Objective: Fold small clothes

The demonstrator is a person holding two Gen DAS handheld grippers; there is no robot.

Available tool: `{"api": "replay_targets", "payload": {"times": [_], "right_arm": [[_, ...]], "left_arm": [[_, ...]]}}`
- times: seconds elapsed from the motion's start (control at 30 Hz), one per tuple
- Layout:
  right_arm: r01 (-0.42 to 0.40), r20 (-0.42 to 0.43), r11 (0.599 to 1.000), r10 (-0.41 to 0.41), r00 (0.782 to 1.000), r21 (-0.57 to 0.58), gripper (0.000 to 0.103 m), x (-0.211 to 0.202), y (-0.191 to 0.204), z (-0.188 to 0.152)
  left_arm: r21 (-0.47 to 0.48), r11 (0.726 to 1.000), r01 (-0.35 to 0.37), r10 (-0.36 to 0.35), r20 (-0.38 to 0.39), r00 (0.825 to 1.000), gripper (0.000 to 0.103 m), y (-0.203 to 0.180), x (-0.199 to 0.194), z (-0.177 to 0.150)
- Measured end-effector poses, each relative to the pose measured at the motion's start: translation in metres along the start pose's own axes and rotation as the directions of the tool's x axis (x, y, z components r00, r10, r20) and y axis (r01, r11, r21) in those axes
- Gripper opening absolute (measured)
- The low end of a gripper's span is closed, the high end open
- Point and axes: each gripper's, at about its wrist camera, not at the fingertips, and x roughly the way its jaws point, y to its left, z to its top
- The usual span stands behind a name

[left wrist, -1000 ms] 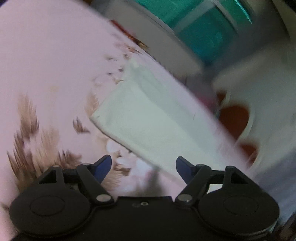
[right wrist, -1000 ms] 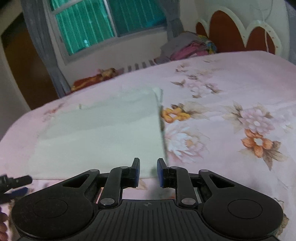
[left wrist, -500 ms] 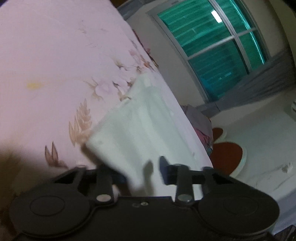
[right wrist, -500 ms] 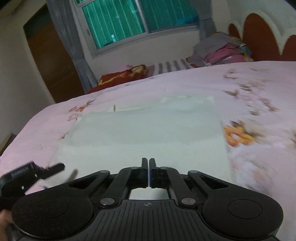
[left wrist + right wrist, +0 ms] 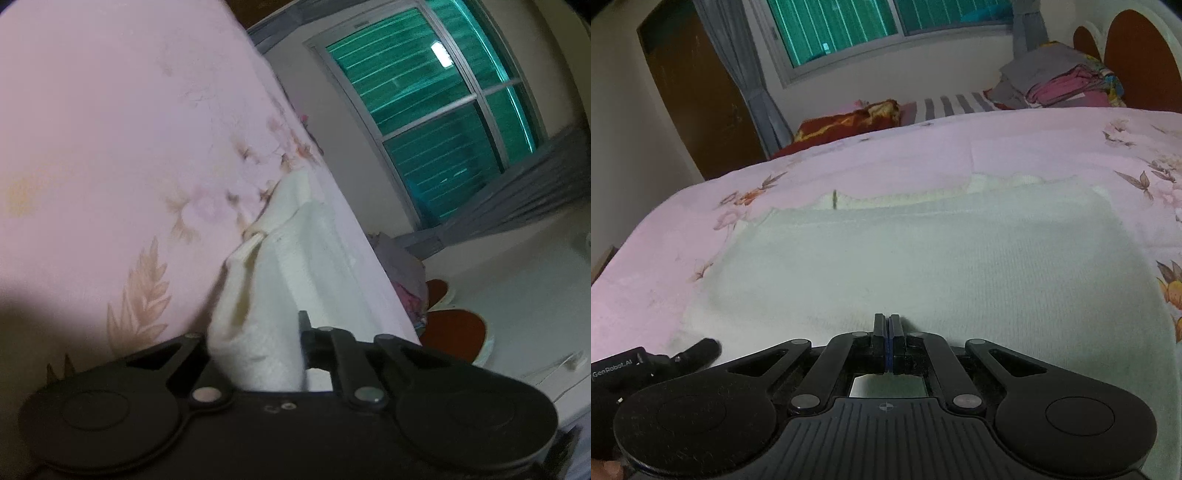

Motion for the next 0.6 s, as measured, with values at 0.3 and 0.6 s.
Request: {"api": "replay_targets", "payload": {"times": [0.3,0.6], "right_arm": [[-0.020,-0.003,0.999,0.020,1.000,-0.041,0.000,0.007,-0.002,0.000],[-0.113,0.102,0.980,0.097,0.990,0.162,0.000,-0.038,-0.056,0.013]], "left_arm": [[0.074,0.996,-0.047,0.044,0.045,0.998,0.007,-0.012,-0.010,0.014],[0.523,0.842,0.129,-0.081,-0.112,0.990,0.007,-0.160,-0.016,-0.021]]}}
